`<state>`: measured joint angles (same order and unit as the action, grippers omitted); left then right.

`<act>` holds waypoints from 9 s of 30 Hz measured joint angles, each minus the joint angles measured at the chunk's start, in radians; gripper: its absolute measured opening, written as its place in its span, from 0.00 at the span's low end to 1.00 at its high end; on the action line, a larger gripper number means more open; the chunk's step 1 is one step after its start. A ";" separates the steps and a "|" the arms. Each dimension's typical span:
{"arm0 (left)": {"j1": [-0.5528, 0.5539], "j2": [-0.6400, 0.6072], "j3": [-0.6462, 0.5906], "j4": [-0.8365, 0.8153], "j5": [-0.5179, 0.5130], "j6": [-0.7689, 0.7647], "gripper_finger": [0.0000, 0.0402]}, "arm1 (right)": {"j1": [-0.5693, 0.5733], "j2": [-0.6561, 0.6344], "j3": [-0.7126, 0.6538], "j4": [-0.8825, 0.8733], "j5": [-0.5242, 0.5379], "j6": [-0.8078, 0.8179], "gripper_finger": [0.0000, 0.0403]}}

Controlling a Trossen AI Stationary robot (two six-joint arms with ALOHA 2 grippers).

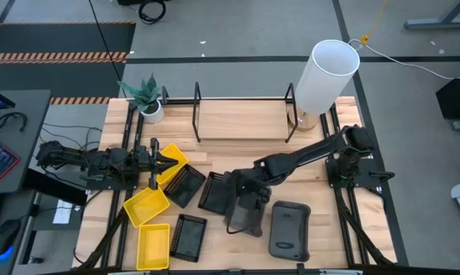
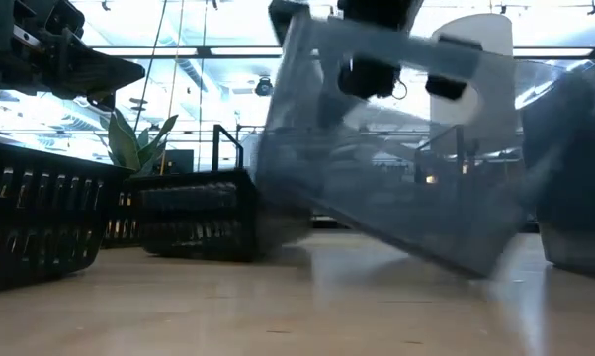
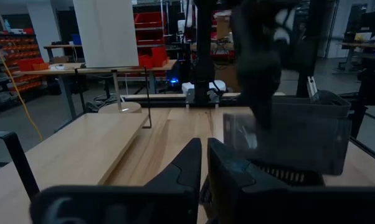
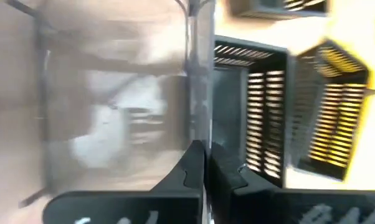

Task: Stack baskets on shelf by color
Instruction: Stack the left black bin on top of the right gray stacked bins, then put the stacked black bins on the shelf

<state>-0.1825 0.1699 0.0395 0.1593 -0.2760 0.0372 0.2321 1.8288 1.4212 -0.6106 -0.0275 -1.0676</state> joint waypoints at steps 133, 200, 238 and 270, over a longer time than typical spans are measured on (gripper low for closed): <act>0.000 0.000 0.000 0.000 0.000 0.000 0.07 | 0.574 -0.079 0.073 -0.268 0.019 2.052 0.28; 0.000 0.000 0.000 0.000 0.000 0.000 0.06 | 0.596 0.266 0.285 -0.738 0.044 1.848 0.03; 0.000 0.000 0.000 0.000 0.000 0.000 0.07 | -0.257 0.035 0.354 -0.851 0.236 0.910 0.03; 0.000 0.000 0.000 0.000 0.000 0.000 0.07 | -0.604 -0.017 0.064 -0.680 0.164 0.735 0.04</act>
<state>-0.1828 0.1703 0.0395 0.1593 -0.2760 0.0369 -0.3717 1.8118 1.4851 -1.2904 0.1370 -0.3322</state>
